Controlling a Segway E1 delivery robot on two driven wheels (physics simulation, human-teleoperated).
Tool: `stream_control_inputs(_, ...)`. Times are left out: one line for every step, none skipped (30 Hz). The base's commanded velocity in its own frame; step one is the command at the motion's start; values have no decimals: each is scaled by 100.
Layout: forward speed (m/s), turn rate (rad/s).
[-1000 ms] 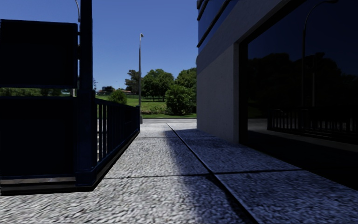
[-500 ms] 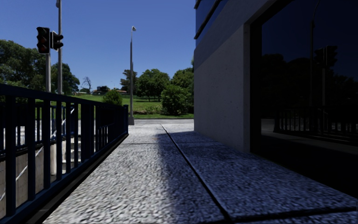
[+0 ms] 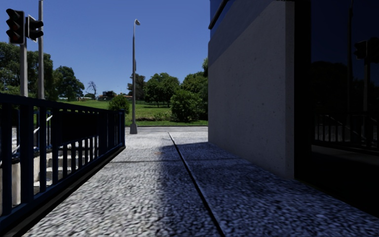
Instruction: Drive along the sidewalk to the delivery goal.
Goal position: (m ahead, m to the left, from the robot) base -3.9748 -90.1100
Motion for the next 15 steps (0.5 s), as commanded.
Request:
stream_control_inputs(200,0)
stream_control_inputs(200,0)
stream_control_inputs(200,0)
stream_control_inputs(200,0)
stream_control_inputs(200,0)
stream_control_inputs(200,0)
stream_control_inputs(200,0)
stream_control_inputs(200,0)
stream_control_inputs(200,0)
stream_control_inputs(200,0)
stream_control_inputs(200,0)
stream_control_inputs(200,0)
stream_control_inputs(200,0)
stream_control_inputs(200,0)
stream_control_inputs(200,0)
